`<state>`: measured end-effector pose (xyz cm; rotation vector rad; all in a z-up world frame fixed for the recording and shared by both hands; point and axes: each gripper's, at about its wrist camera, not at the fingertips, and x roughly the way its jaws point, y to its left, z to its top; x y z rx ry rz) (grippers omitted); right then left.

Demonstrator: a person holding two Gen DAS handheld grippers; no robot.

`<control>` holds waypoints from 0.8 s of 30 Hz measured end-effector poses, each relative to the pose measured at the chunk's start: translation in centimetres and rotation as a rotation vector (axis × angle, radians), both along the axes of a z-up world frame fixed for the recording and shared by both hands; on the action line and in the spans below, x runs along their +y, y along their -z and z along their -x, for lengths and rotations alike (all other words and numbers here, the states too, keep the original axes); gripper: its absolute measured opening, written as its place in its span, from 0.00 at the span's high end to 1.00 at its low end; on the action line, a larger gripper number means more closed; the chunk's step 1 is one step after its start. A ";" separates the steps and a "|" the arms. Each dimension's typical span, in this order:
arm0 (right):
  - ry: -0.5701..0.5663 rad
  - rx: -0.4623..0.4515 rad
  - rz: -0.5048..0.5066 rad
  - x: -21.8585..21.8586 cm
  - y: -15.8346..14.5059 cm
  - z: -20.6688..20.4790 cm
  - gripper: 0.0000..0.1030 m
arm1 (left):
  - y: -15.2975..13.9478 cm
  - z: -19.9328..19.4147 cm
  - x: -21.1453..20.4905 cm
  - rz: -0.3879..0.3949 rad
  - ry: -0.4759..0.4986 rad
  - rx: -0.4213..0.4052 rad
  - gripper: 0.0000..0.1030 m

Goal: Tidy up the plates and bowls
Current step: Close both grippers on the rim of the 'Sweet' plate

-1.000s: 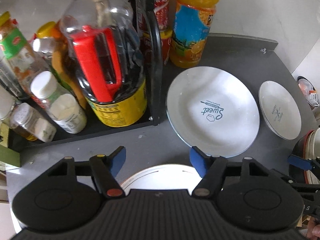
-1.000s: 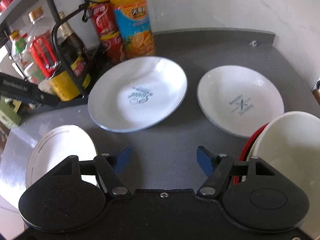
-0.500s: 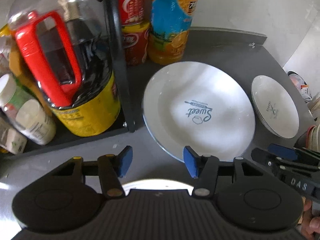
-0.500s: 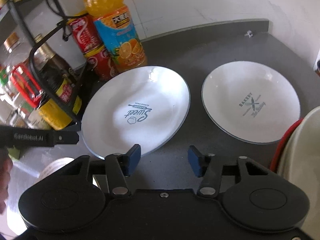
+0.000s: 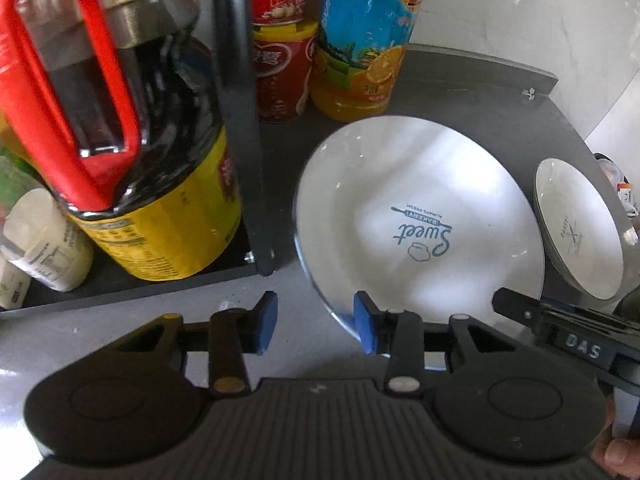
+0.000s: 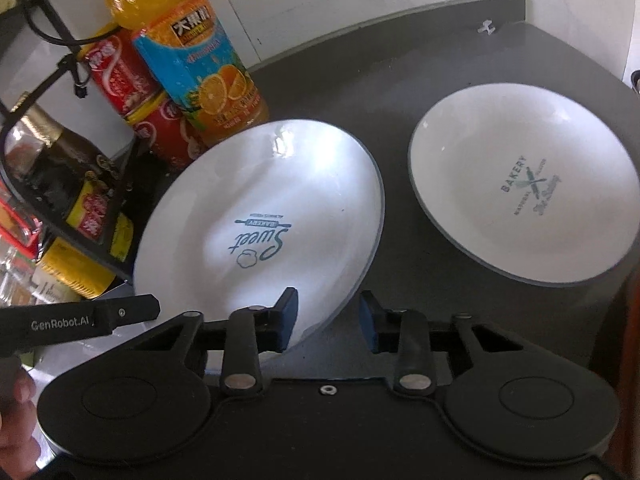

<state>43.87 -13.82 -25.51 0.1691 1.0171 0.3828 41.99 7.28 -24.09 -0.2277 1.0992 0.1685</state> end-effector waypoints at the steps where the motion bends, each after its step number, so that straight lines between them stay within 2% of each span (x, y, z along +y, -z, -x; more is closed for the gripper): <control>1: 0.003 0.004 -0.004 0.1 0.2 -0.2 0.71 | 0.1 -0.1 0.0 0.008 -0.005 0.002 0.63; 10: 0.022 -0.006 0.019 1.2 0.9 -1.3 0.71 | 1.5 -1.4 -0.1 0.034 -0.007 0.006 0.71; 14: -0.003 -0.012 0.064 1.6 0.9 -1.4 0.78 | 1.9 -1.5 -0.2 0.039 -0.017 0.000 0.74; 17: 0.033 0.008 0.025 0.7 0.8 -1.3 0.83 | 1.9 -1.6 -0.1 0.055 -0.011 0.005 0.75; 19: 0.039 -0.014 0.042 0.7 0.4 -0.8 0.84 | 1.6 -1.5 0.2 0.068 0.001 0.003 0.76; 24: 0.016 -0.058 0.059 1.0 -0.7 0.2 0.84 | 0.3 -1.3 0.5 0.046 0.006 -0.024 0.80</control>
